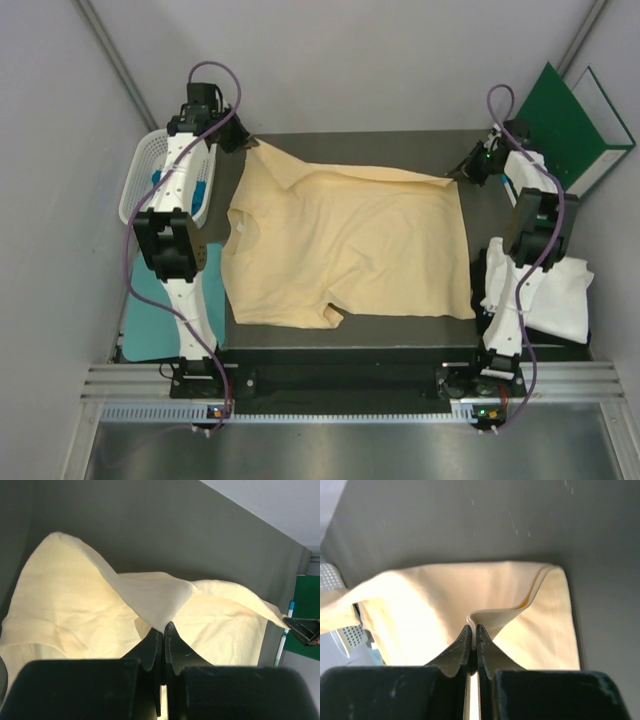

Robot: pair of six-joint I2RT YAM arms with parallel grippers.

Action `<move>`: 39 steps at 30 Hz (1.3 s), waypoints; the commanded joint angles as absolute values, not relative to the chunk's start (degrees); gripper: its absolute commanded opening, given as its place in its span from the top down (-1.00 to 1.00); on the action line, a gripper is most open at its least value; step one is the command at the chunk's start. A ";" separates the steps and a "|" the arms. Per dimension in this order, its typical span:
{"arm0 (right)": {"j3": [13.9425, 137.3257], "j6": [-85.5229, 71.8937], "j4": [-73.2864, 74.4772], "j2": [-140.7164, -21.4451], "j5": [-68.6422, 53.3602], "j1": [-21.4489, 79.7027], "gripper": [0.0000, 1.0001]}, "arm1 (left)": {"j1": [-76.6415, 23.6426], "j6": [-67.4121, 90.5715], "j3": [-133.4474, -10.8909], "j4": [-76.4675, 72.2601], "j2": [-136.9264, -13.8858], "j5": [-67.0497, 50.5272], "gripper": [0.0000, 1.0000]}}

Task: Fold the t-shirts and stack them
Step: Fold the flattened tshirt in 1/3 of the way

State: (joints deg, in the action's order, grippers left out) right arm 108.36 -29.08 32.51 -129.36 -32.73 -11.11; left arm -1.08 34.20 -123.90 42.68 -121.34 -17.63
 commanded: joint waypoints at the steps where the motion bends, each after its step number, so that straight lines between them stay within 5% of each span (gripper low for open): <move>1: 106.35 -24.18 37.70 -121.74 -33.84 -11.43 1.00 | -0.79 34.89 -123.75 46.31 -117.25 -18.37 1.00; 20: 94.84 -15.73 45.70 -121.72 -20.83 -9.58 1.00 | -0.44 31.56 -128.23 61.16 -117.25 -22.67 1.00; 22: 95.10 -15.73 46.31 -123.13 -20.22 -9.49 0.72 | -0.35 31.12 -128.23 62.75 -116.63 -23.81 1.00; 23: 95.01 -15.73 46.41 -123.40 -19.95 -9.32 0.40 | -0.35 30.94 -128.32 64.23 -116.54 -24.08 1.00; 24: 95.10 -15.73 46.58 -123.66 -18.91 -9.32 -0.19 | -0.35 30.76 -128.23 64.94 -116.19 -24.43 1.00; 26: 94.66 -15.73 46.23 -123.75 -18.28 -9.05 -0.98 | -0.35 30.41 -128.23 67.74 -116.02 -25.22 1.00; 33: 94.74 -16.17 44.39 -123.22 -17.49 -8.79 -0.99 | -0.44 27.68 -119.73 78.38 -113.56 -21.89 1.00; 39: 95.71 -16.96 43.86 -123.75 -17.75 -8.53 -0.99 | -0.35 28.47 -100.65 74.54 -105.21 -18.28 1.00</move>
State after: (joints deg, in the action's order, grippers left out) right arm 95.04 -17.19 44.88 -122.45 -20.80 -9.10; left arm -0.67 28.80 -107.98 72.53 -112.12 -20.75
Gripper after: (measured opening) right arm 0.993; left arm 0.022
